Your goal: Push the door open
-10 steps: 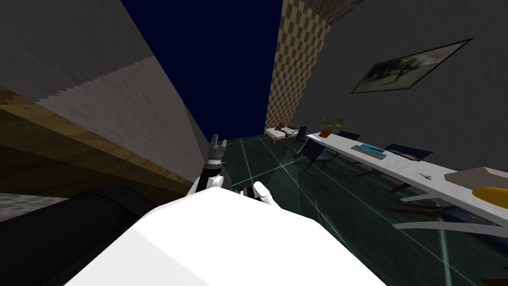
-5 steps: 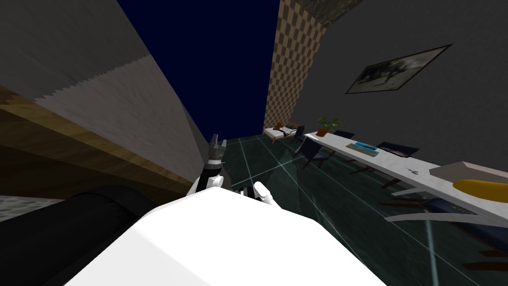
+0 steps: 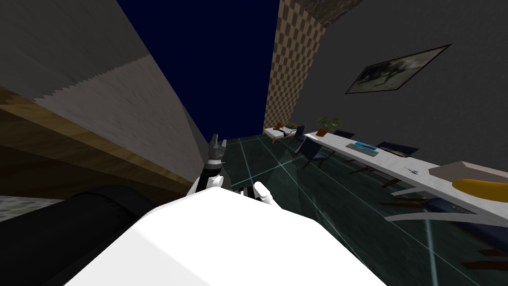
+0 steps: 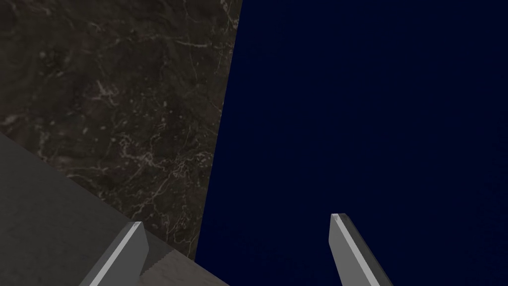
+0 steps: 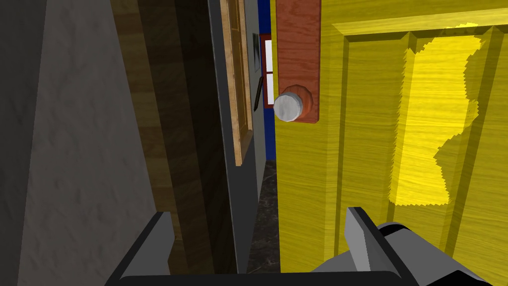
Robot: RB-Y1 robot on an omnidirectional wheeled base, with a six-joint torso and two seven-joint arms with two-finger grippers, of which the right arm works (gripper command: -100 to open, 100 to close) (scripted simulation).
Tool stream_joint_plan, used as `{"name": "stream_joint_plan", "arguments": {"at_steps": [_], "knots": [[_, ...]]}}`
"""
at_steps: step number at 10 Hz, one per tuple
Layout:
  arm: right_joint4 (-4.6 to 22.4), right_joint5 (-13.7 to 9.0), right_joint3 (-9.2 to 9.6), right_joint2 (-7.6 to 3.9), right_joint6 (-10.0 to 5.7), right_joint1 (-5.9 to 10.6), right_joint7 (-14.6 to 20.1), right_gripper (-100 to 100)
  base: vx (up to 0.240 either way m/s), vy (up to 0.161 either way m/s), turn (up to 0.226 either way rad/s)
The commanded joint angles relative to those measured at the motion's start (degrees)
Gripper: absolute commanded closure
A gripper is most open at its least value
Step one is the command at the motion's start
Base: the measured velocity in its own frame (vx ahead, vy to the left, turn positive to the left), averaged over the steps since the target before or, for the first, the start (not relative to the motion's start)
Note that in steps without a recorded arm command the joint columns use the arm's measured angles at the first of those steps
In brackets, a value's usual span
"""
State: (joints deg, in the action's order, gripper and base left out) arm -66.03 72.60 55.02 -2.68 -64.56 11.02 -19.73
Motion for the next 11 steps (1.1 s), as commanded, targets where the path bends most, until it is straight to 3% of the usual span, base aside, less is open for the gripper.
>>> {"name": "stream_joint_plan", "arguments": {"at_steps": [1, 11], "knots": [[0.00, 0.00, 0.00, 0.00, 0.00, 0.00, 0.00, -100, 0.000, 0.000, 0.000], [-0.26, 0.14, 0.22, -0.36, 0.40, 0.01, 0.44, -100, -0.006, 0.002, -0.020]]}}
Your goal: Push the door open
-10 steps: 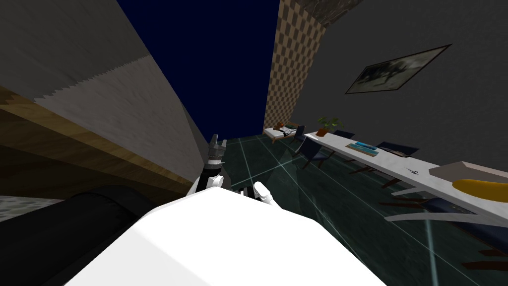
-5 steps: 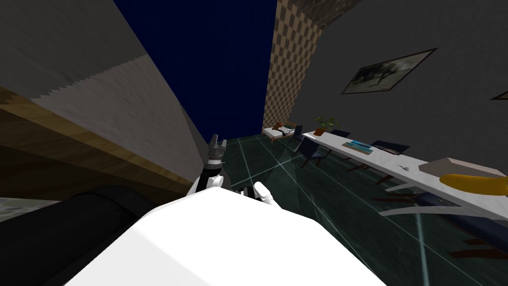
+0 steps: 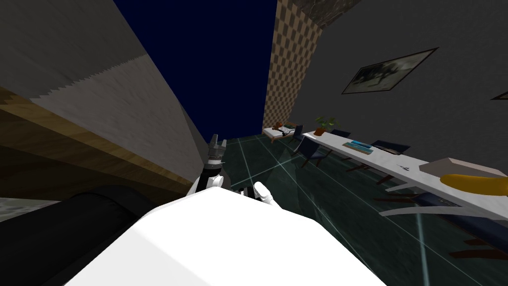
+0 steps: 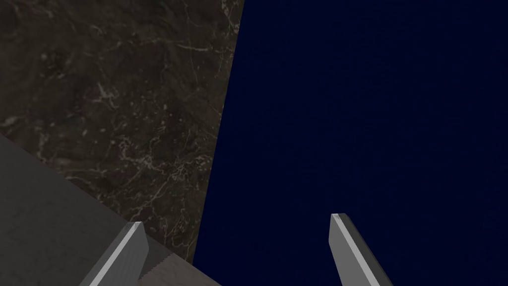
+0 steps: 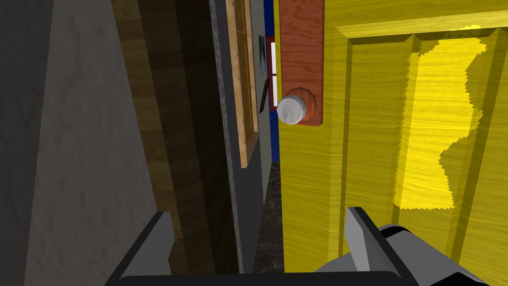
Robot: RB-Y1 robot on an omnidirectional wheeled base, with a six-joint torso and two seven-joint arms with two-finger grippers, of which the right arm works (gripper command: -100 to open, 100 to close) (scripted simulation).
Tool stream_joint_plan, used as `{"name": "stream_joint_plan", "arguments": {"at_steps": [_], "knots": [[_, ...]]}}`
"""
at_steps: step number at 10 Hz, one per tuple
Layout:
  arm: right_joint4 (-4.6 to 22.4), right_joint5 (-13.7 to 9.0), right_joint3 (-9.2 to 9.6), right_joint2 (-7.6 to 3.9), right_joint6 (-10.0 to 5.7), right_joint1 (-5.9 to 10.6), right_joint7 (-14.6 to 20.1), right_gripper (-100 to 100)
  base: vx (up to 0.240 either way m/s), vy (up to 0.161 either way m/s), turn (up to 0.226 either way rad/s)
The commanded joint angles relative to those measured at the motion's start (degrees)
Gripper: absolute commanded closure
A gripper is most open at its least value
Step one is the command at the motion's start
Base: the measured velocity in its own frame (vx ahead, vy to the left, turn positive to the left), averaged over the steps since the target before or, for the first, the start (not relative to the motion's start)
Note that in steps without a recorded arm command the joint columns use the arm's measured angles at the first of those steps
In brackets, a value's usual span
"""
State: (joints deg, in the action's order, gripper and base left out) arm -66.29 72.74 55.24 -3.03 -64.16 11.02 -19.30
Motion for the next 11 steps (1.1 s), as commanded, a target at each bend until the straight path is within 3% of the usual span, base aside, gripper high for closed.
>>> {"name": "stream_joint_plan", "arguments": {"at_steps": [1, 11], "knots": [[0.00, 0.00, 0.00, 0.00, 0.00, 0.00, 0.00, -100, 0.000, 0.000, 0.000], [-0.25, 0.14, 0.22, -0.30, 0.47, 0.07, 0.51, -100, -0.008, 0.002, -0.023]]}}
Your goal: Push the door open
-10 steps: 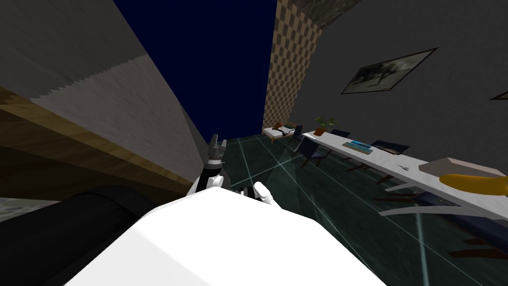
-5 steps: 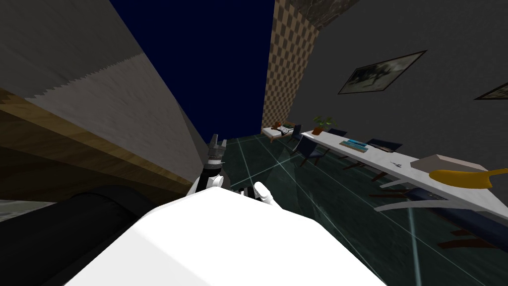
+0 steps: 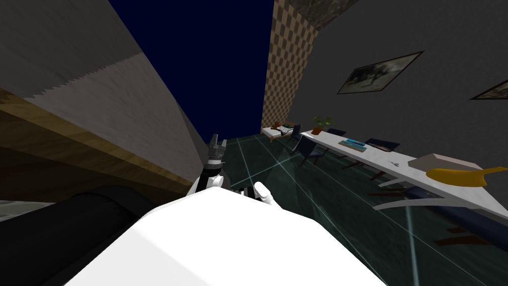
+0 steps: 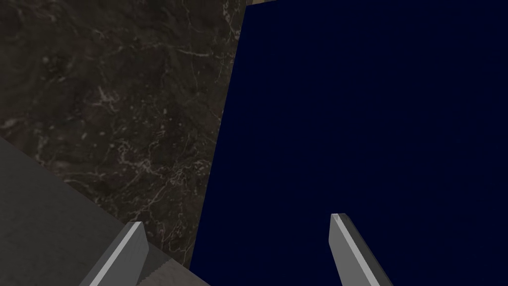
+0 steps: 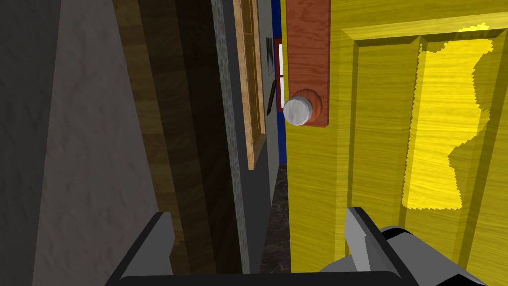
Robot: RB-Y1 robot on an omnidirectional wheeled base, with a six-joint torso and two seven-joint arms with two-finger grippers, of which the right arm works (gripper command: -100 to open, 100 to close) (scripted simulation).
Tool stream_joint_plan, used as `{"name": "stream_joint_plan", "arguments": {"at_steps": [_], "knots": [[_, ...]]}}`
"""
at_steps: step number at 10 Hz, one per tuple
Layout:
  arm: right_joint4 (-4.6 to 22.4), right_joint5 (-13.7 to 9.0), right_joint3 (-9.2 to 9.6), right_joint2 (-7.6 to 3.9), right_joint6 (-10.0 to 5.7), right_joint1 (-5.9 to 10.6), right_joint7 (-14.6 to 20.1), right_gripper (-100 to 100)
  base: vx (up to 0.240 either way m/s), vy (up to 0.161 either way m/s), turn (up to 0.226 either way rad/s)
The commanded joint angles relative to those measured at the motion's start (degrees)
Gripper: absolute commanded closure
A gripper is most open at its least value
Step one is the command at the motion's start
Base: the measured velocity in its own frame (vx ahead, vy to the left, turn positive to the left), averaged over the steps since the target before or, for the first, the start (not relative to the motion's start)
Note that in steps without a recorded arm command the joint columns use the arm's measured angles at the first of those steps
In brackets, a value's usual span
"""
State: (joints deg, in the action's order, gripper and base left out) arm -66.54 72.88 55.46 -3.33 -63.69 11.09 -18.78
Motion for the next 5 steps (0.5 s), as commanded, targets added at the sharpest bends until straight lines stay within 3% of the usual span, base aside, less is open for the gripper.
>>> {"name": "stream_joint_plan", "arguments": {"at_steps": [1, 5], "knots": [[0.00, 0.00, 0.00, 0.00, 0.00, 0.00, 0.00, -100, 0.000, 0.000, 0.000], [0.00, 0.00, 0.00, 0.00, 0.00, 0.00, 0.00, -100, -0.003, 0.001, -0.009]]}}
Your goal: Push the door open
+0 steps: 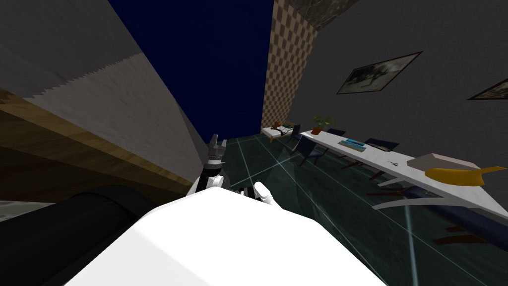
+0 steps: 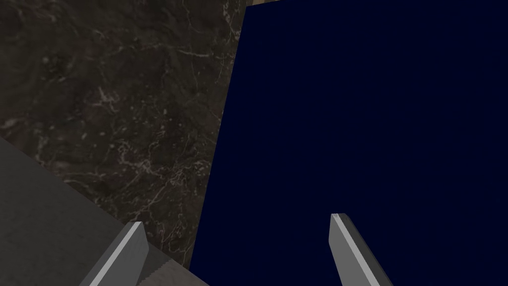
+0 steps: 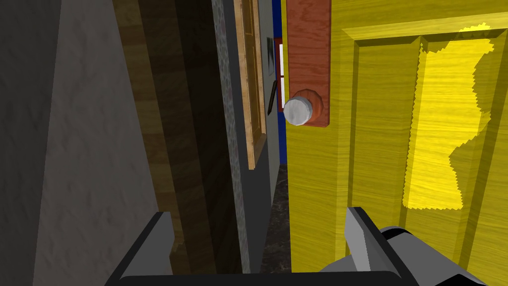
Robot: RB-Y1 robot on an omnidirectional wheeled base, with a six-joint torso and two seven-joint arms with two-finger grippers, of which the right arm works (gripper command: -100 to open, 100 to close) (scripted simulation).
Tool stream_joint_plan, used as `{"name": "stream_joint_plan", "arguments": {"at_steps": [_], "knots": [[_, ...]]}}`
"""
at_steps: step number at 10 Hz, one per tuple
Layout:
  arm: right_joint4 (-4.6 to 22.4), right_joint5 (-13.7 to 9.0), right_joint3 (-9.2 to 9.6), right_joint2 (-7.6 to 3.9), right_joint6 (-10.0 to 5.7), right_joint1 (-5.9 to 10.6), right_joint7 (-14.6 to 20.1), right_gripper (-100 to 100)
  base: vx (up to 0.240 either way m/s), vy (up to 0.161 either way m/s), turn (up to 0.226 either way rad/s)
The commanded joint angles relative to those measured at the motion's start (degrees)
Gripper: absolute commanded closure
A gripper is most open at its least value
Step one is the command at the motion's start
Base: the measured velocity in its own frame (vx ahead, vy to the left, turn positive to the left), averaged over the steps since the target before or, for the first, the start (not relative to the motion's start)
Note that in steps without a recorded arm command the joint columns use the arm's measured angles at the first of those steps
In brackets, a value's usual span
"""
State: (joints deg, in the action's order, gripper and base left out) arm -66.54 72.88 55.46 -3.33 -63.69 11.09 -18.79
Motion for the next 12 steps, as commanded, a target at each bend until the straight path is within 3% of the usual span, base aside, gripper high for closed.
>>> {"name": "stream_joint_plan", "arguments": {"at_steps": [1, 12], "knots": [[-0.25, 0.17, 0.20, -0.20, 0.35, 0.03, 0.46, -100, -0.046, 0.007, -0.071], [-0.32, 0.22, 0.25, -0.24, 0.44, 0.04, 0.59, -100, -0.006, 0.001, -0.015]]}}
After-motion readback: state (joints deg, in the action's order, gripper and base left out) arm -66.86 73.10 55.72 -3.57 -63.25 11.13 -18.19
